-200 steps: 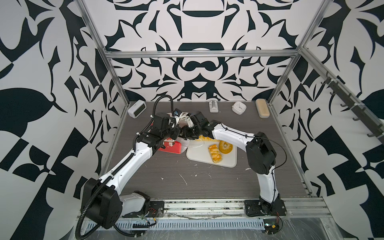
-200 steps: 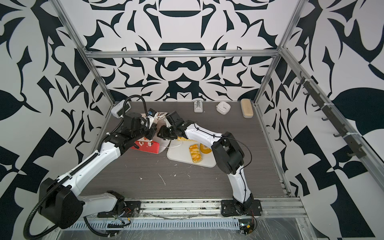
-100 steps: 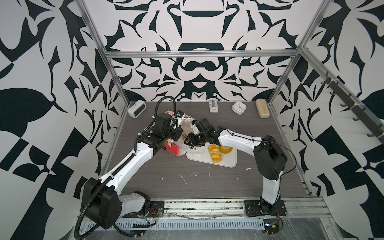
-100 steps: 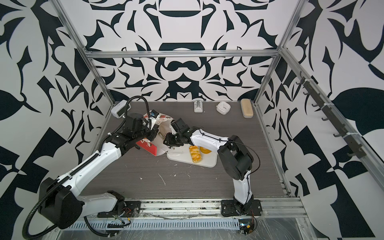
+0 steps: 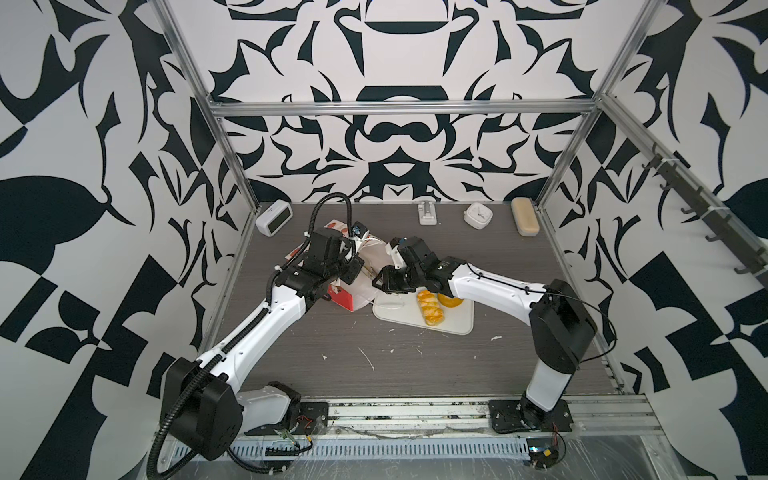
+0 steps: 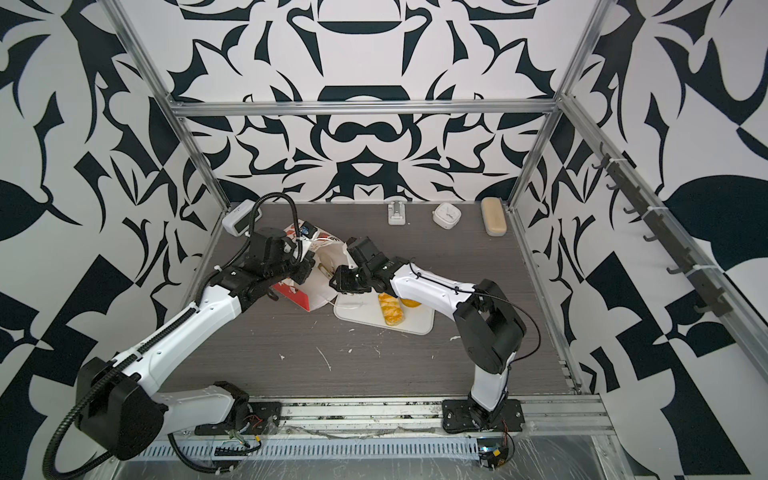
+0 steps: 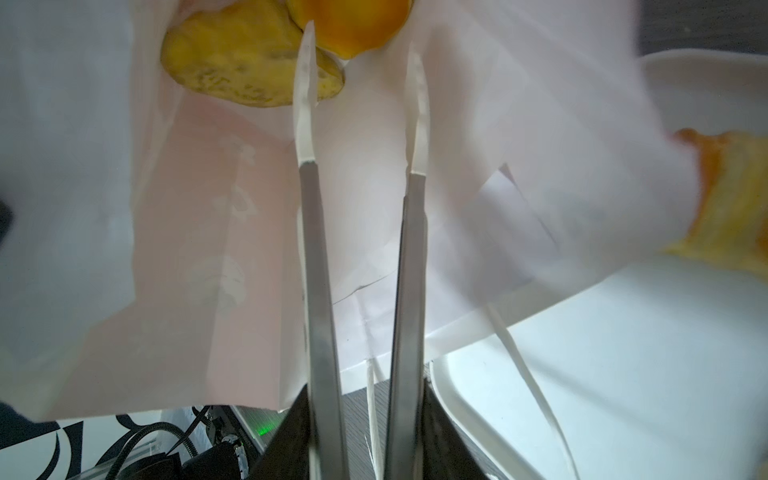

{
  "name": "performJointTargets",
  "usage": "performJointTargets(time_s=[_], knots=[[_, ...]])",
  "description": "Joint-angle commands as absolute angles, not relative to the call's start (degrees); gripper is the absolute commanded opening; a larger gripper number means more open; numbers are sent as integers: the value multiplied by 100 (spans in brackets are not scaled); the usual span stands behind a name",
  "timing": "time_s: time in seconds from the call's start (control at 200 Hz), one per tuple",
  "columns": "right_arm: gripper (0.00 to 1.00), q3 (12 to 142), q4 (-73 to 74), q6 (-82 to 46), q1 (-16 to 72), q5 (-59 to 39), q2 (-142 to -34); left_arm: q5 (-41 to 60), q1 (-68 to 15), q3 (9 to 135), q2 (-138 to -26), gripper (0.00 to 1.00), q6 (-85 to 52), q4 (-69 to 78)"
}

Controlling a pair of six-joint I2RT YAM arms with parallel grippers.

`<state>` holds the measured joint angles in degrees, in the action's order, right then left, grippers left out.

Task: Take the fake bread out of the paper bag
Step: 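Reach the tongs toward the orange round pastry inside the bag, then push the tongs deeper into the bag and close them on the orange pastry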

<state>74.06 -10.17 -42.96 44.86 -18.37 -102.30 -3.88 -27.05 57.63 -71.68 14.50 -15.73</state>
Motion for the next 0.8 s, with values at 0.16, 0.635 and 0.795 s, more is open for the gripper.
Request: performJointTargets(time_s=[0.16, 0.635, 0.795], knots=[[39, 7788, -151, -4607, 4544, -2062, -10449, -455, -2695, 5767, -7015, 0, 1496, -1583], [38, 8182, -33, -4300, 4640, -1834, -10692, -351, -2698, 5719, -6965, 0, 1579, -1626], [37, 7758, -214, -3749, 4684, -1366, -10504, -339, -2699, 5813, -6952, 0, 1551, -1639]])
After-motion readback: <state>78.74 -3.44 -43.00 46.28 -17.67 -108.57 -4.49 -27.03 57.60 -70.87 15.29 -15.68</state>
